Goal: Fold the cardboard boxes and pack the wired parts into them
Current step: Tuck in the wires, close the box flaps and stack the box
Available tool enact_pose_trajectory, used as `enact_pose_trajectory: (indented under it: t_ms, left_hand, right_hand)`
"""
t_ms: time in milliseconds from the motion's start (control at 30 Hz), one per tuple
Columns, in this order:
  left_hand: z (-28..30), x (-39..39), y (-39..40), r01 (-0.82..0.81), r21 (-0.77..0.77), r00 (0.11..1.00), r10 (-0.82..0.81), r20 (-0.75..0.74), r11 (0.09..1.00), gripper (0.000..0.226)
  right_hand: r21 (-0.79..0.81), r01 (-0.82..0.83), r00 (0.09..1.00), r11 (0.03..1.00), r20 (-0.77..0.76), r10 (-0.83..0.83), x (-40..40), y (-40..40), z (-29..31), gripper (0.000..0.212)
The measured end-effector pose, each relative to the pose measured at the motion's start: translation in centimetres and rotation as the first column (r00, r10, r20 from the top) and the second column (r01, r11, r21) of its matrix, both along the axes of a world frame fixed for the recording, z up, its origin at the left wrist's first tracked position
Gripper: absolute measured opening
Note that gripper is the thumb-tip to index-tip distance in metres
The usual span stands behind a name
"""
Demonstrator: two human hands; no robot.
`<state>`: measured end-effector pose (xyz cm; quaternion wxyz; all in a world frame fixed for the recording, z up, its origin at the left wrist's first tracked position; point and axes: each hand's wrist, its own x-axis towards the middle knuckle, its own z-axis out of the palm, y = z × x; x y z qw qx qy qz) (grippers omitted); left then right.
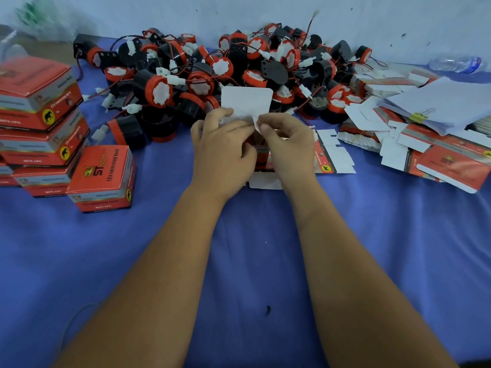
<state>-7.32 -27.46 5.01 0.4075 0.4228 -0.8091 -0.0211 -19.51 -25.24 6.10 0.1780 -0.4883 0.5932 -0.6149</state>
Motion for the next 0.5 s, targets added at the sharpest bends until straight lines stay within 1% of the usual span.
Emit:
enact_pose_trajectory:
  t_ms: [67,100,167,233,267,300,333,367,400,433,500]
  left_hand:
    - [0.0,0.0,-0.1,0.011,0.059,0.995,-0.006,-0.098,0.998,0.033]
    - [0.1,-0.1,0.0,0.011,0.096,0.985,0.006,-0.172,0.995,0.032]
    - [0.5,-0.1,0.0,0.012,0.141,0.925,0.043,-0.379,0.99,0.033]
    - [0.8,0.3,-0.1,-0.001,0.067,0.812,0.04,-0.582,0.998,0.034]
    - [0.9,0.5,-0.2,0.023,0.048,0.734,0.016,-0.679,0.999,0.033]
    - [1.0,0.7,-0.4,0.082,0.072,0.636,0.003,-0.772,0.994,0.032]
    - [1.2,1.0,-0.5,0.168,0.134,0.532,0.025,-0.846,0.977,0.031]
    - [1.2,1.1,-0.7,0.248,0.22,0.459,0.086,-0.884,0.943,0.031]
    - [1.2,1.2,-1.1,0.311,0.319,0.439,0.163,-0.884,0.895,0.031]
    - [1.1,1.2,-1.4,0.36,0.414,0.461,0.226,-0.858,0.836,0.031]
    - [0.8,1.1,-1.9,0.435,0.533,0.532,0.271,-0.802,0.726,0.032]
  right_hand:
    - [-0.001,-0.018,0.998,1.0,-0.064,0.018,0.1,0.0,-0.1,0.018]
    - [-0.001,-0.027,0.996,1.0,-0.083,0.027,0.1,0.0,-0.2,0.019]
    - [0.021,-0.041,0.993,0.999,-0.108,0.043,0.2,0.0,-0.3,0.02]
    - [0.051,-0.044,0.991,0.998,-0.121,0.05,0.3,0.0,-0.3,0.02]
    - [0.058,-0.041,0.991,0.997,-0.123,0.048,0.3,0.0,-0.3,0.019]
    - [0.062,-0.041,0.991,0.997,-0.123,0.048,0.3,0.0,-0.3,0.019]
    - [0.067,-0.045,0.991,0.997,-0.121,0.053,0.3,0.0,-0.3,0.018]
    - [0.075,-0.052,0.991,0.996,-0.119,0.061,0.2,0.1,-0.2,0.018]
    - [0.083,-0.063,0.991,0.995,-0.115,0.072,0.1,0.0,-0.2,0.019]
    - [0.09,-0.074,0.99,0.993,-0.111,0.084,0.1,0.0,-0.1,0.019]
    - [0.097,-0.089,0.99,0.991,-0.099,0.099,0.0,0.0,-0.2,0.02]
